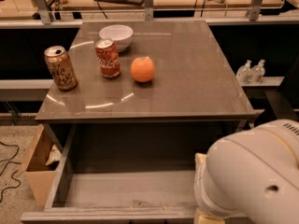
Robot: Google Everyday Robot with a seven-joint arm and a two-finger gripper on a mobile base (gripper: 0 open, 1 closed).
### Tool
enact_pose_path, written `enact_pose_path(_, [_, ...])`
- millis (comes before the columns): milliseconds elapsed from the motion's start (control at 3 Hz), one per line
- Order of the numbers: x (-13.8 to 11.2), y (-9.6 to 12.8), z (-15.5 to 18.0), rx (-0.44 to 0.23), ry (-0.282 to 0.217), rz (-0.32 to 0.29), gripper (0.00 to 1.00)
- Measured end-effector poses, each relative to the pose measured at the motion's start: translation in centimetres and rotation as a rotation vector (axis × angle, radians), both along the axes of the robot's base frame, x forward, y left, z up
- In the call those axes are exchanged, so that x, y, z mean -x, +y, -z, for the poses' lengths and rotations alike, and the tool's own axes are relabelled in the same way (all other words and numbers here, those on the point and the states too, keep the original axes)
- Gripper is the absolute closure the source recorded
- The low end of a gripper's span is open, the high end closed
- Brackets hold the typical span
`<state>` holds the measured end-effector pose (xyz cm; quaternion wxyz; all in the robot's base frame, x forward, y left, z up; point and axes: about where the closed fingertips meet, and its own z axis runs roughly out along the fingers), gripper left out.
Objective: Close top drawer
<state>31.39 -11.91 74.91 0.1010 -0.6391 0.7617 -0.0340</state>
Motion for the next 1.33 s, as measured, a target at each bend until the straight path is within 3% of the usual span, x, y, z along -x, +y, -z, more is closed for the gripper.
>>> enact_pose_path(667, [4.4, 1.5, 7.3, -0.033, 0.107, 0.058, 0.0])
enact_pose_path(1000, [4.6, 1.4, 7.5, -0.03, 0.11, 0.059, 0.17])
enact_pose_path(1333, [4.6, 1.4, 7.5, -0.03, 0.112, 0.059, 0.41])
